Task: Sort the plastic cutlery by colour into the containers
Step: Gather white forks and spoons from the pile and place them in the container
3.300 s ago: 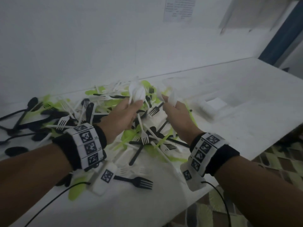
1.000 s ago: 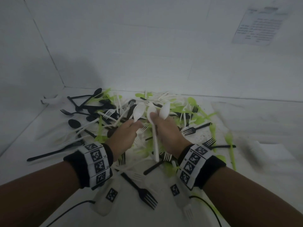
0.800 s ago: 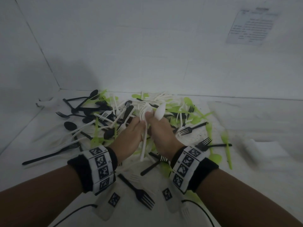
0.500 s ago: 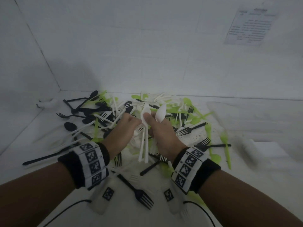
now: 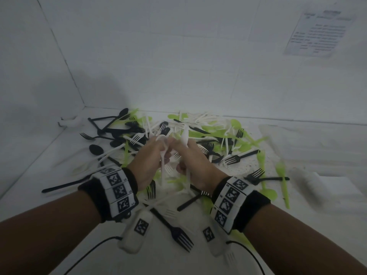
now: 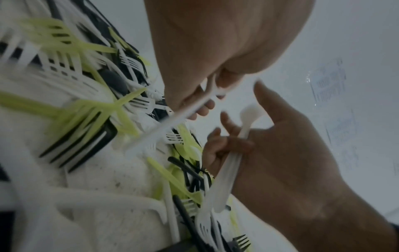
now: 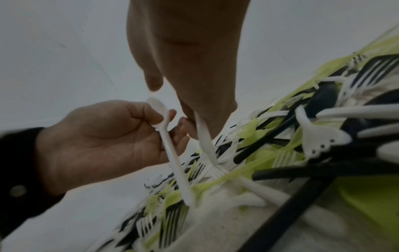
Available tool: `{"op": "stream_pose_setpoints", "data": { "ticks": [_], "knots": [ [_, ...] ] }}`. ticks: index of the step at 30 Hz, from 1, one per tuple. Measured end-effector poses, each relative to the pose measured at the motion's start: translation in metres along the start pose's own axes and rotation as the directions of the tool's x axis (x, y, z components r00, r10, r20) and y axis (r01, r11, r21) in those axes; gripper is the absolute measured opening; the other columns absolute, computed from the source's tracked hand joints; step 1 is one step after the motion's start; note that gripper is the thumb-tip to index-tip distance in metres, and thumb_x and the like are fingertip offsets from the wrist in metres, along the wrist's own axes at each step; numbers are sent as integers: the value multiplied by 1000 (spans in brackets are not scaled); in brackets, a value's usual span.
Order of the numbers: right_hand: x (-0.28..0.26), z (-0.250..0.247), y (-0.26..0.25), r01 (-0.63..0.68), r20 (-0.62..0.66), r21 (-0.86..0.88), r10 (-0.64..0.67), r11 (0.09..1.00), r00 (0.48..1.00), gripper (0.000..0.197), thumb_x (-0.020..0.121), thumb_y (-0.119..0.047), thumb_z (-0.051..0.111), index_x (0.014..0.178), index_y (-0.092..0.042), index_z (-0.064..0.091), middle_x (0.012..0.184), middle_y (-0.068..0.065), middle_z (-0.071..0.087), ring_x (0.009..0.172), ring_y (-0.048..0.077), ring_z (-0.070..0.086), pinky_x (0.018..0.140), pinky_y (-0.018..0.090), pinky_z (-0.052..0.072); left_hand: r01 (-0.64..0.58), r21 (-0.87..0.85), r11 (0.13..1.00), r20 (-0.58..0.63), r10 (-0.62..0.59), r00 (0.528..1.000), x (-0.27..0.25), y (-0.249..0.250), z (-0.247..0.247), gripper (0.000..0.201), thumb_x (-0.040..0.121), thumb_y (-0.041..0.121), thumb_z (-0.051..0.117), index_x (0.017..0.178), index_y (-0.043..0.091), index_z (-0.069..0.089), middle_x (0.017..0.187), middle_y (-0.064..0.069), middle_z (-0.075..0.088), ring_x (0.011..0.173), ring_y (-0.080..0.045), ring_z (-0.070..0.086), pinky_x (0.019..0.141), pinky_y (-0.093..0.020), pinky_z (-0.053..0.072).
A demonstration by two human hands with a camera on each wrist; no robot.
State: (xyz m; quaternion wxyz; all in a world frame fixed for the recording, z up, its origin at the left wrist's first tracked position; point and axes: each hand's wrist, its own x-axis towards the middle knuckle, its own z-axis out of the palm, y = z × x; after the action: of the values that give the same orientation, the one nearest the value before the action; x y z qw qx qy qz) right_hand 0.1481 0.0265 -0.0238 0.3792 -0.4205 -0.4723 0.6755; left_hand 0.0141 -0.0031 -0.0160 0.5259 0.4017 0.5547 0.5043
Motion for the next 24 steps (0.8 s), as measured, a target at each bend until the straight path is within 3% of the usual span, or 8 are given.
{"op": "stream_pose_setpoints", "data": {
  "ticks": [4,7,10,13,16,19,22,24],
  "knots": [
    [1,-8,2,-103,-99,94,112,990,989,28,101,-41,45,114,-17,41,91,2,36,60,10,35,51,24,29,-17,-117,993,-175,-3,984,7,4,-9,22,96,5,32,111,9,49,80,-9,55,61,-17,50,65,-34,47],
    [0,-7,6,11,-22,-66,-13,998,1000,20,102,-27,39,106,-12,51,85,1,39,58,9,34,50,24,29,0,-200,980,-91,-19,996,8,5,-12,13,97,17,44,109,12,46,74,0,45,57,-11,38,61,-29,35],
    [-4,7,5,141,95,-168,-126,976,987,30,110,-22,39,96,-14,65,78,0,51,57,9,39,53,24,33,54,-141,989,49,-47,998,3,7,-2,48,93,48,64,118,14,43,89,0,58,73,-13,57,64,-31,47],
    [-5,20,9,234,83,-225,-221,946,972,35,110,-22,40,88,-8,62,70,1,54,60,15,45,58,31,38,26,-53,998,-51,-29,998,3,4,6,47,102,37,57,138,18,34,122,-14,61,108,-27,66,68,-37,56],
    [1,21,18,371,110,-417,-359,829,927,30,108,-32,45,105,-19,72,77,19,64,65,37,52,61,38,40,5,-109,994,-124,-19,992,6,4,1,37,106,29,48,140,16,41,134,-10,59,122,-21,61,102,-44,52],
    [5,20,20,458,104,-507,-475,730,874,24,104,-37,56,119,-26,72,72,14,63,60,19,52,58,32,40,-28,-117,993,-153,10,988,6,3,-4,25,107,26,45,130,18,51,124,-9,65,117,-26,65,103,-48,52],
    [4,23,23,322,-73,-408,-382,855,921,38,98,-46,65,126,-25,49,103,12,64,78,12,60,67,27,51,-104,-102,989,-250,76,965,8,7,-6,17,106,25,46,118,15,52,101,-11,63,99,-34,70,88,-48,59],
    [1,23,26,197,-4,-348,-211,917,977,37,101,-51,57,119,-23,40,119,19,64,85,14,62,73,33,55,-148,-135,980,-299,102,949,10,13,-9,14,107,22,46,114,12,51,94,-12,60,86,-29,68,75,-42,59]
  ]
}}
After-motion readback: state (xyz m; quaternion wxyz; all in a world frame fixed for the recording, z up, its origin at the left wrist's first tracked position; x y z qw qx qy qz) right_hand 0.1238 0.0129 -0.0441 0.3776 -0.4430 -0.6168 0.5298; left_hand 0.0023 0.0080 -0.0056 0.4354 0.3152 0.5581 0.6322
